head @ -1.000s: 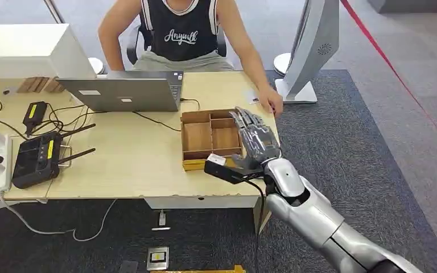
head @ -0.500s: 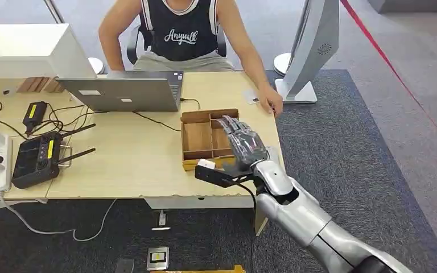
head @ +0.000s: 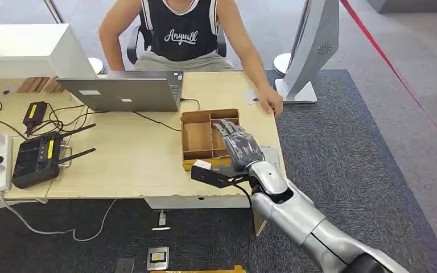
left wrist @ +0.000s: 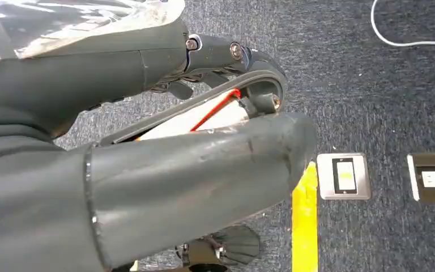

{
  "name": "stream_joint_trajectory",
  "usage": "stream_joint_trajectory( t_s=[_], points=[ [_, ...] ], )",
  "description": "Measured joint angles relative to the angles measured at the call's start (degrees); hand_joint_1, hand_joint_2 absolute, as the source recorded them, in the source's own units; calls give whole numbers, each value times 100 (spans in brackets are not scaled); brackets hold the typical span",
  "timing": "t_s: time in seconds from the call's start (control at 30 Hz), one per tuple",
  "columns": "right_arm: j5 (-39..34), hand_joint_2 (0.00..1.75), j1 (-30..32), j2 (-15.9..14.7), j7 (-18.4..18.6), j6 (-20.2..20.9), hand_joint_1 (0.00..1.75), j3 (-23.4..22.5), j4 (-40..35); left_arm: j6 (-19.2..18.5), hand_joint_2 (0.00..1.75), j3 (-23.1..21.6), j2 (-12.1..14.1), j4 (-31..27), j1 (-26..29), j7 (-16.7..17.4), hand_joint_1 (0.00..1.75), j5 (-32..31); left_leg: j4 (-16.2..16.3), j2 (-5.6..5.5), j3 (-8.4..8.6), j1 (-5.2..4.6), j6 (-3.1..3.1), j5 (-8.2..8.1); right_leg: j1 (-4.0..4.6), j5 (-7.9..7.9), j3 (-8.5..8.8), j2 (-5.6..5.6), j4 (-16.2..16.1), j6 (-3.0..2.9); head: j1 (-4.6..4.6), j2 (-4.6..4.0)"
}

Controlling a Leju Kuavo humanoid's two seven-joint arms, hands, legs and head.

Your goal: Pass the card to the sensor for recognition and then transmit it.

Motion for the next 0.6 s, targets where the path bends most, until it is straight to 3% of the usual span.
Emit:
stream_joint_trajectory(
  t_s=[0.6],
  points=[
    [-74, 175, -79, 72, -72, -170, 0, -2, 555, -2, 0, -7, 0, -4, -2, 52, 0, 4, 0, 1, 0, 0, 0, 0, 0, 0, 0, 0, 0, 0, 0, 0]
  ],
)
